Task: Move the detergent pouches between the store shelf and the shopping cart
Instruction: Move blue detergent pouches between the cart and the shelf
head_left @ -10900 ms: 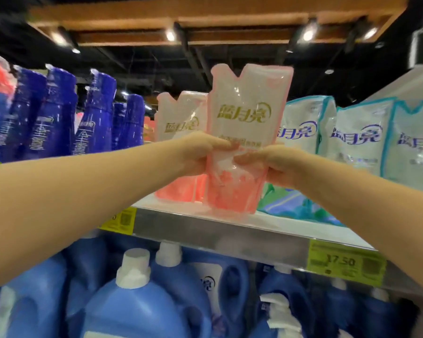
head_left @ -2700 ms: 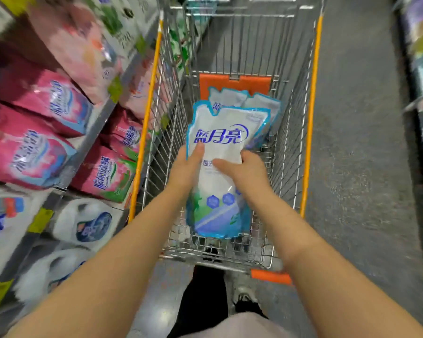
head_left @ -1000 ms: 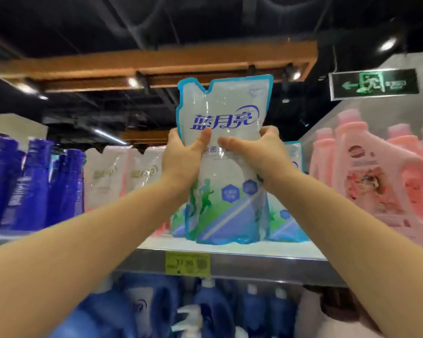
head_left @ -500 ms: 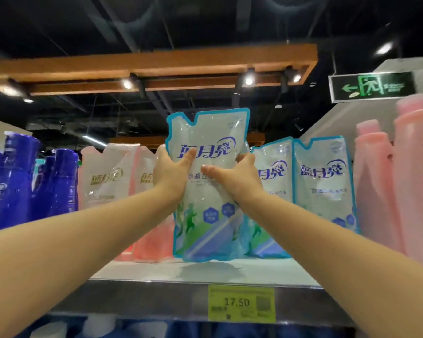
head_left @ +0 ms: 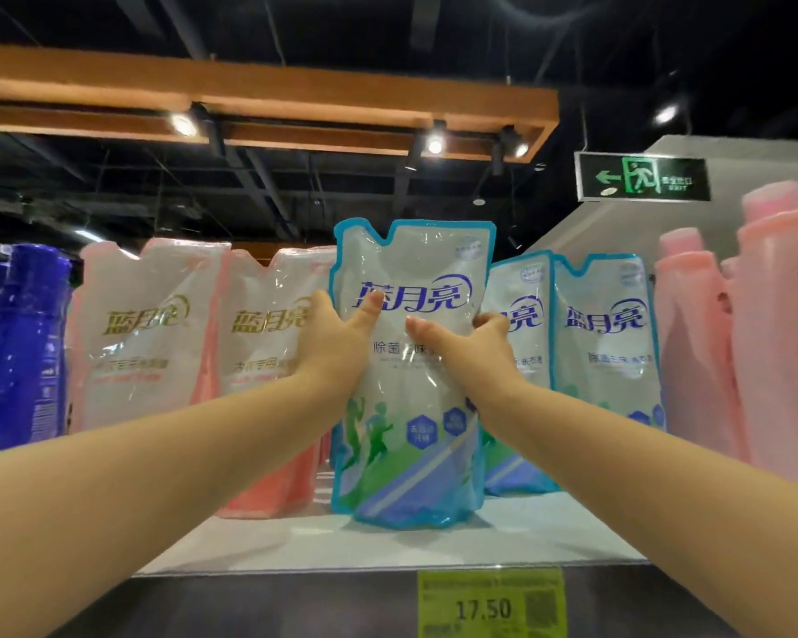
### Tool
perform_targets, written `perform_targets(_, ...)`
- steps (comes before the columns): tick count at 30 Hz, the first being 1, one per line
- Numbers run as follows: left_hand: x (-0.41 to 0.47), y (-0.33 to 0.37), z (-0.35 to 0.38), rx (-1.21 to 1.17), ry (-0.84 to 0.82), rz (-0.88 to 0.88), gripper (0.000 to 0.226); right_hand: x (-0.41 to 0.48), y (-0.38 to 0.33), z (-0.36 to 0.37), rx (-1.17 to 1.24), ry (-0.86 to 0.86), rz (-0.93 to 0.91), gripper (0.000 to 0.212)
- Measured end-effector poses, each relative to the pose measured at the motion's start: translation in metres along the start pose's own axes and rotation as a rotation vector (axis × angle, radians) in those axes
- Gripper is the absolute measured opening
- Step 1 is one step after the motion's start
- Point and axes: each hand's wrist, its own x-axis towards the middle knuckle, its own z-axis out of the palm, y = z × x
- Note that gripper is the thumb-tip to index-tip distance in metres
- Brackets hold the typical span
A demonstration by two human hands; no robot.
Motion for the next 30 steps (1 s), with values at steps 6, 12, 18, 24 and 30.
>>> perform_targets(6,-0.018,0.006,-0.024,0.069,-0.219,-0.105,0.077,0.002,-0.006,-0.013,-0.128,-0.069,0.118,0.085)
perform_targets(12,-0.03,-0.002,-0.031,0.23,-0.326,-0.094,0.101,0.002,-0.01,-0.013,0.11,-0.196,0.237,0.106)
perform_targets(18,-0.033,-0.003,-0.028,0.375,-0.314,0.05,0.107,0.0,-0.004,-0.02,0.168,-0.27,0.224,0.043)
perform_targets(24,-0.038,-0.002,-0.027,0.589,-0.385,0.12,0.103,-0.015,0.018,-0.028,-0.148,-0.377,0.196,0.097)
perform_targets(30,-0.034,-0.001,-0.028,0.752,-0.391,0.124,0.102,-0.012,0.021,-0.029,-0.246,-0.321,0.2,0.097)
